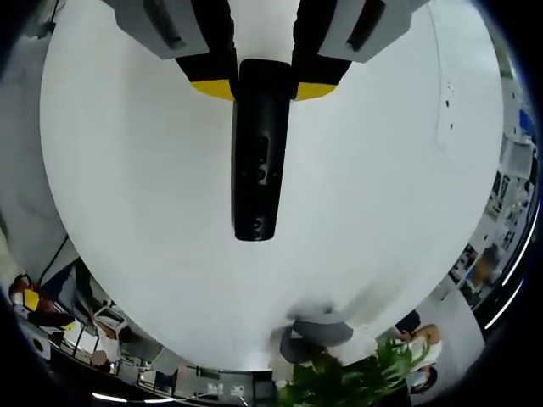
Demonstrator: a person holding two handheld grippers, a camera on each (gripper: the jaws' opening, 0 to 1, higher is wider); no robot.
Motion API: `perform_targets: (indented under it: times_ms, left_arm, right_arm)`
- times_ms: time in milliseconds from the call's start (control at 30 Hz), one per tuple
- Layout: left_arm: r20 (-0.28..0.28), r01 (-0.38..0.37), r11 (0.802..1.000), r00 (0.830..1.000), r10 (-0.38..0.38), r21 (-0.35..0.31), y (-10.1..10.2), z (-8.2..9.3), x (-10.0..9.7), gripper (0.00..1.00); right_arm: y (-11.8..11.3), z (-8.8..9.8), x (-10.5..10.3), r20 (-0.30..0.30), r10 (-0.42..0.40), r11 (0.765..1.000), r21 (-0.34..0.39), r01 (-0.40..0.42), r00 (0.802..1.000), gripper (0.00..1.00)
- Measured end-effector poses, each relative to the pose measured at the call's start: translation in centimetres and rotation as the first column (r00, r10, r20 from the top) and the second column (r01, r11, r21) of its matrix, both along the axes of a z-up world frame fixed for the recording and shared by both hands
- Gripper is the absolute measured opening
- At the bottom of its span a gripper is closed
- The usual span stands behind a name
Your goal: Press the specified remote control buttons in sequence, fully releasing each button before pressing the next.
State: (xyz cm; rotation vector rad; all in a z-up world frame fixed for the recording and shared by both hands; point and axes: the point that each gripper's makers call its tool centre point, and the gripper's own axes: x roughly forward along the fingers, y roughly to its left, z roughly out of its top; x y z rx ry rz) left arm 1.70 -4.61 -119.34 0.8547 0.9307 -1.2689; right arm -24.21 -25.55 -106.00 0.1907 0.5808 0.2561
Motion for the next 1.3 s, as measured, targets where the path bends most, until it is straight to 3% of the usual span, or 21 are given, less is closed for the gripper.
perform_targets:
  times_ms: [167,400,500,567,800,1033,1067,1100,1300]
  left_arm:
    - [0.0,-0.023,1.0,1.0,0.023,0.01,-0.1,0.0,0.6,0.24]
    - [0.004,-0.046,0.999,0.999,0.046,0.023,-0.1,0.0,1.8,0.24]
    - [0.008,-0.04,0.999,0.999,0.04,0.031,-0.1,0.0,2.4,0.24]
    - [0.042,-0.022,0.999,0.999,0.021,0.03,-0.1,0.0,3.2,0.24]
    - [0.019,-0.057,0.998,0.998,0.056,0.036,0.0,0.0,4.2,0.25]
    - [0.006,-0.076,0.997,0.997,0.076,0.023,0.2,-0.1,5.0,0.26]
    - [0.003,-0.087,0.996,0.996,0.087,0.023,0.2,-0.1,5.1,0.28]
    - [0.001,-0.143,0.989,0.99,0.143,0.034,0.5,-0.1,5.4,0.3]
    - [0.051,-0.173,0.984,0.984,0.171,0.036,0.5,0.1,5.1,0.32]
  right_arm:
    - [-0.2,-2.0,-0.2,-0.036,0.009,0.998,-0.057,-0.011,0.999,0.45]
    - [-0.6,-2.7,-0.5,-0.044,0.035,0.988,-0.151,-0.041,0.998,0.45]
    - [-1.0,-3.0,-0.4,-0.056,0.031,0.987,-0.156,-0.039,0.998,0.44]
    - [-1.1,-3.0,-0.3,-0.059,0.024,0.99,-0.135,-0.032,0.998,0.44]
    - [-1.3,-4.6,-0.3,-0.089,0.002,0.992,-0.126,-0.013,0.996,0.42]
    - [-0.8,-5.1,-0.2,-0.099,0.019,0.986,-0.163,-0.035,0.995,0.39]
    - [-0.8,-5.1,-0.2,-0.097,0.023,0.985,-0.167,-0.039,0.995,0.39]
    - [-0.8,-5.3,-0.3,-0.104,0.023,0.983,-0.177,-0.042,0.994,0.38]
    - [-0.7,-5.1,-0.1,-0.086,0.034,0.974,-0.221,-0.052,0.996,0.39]
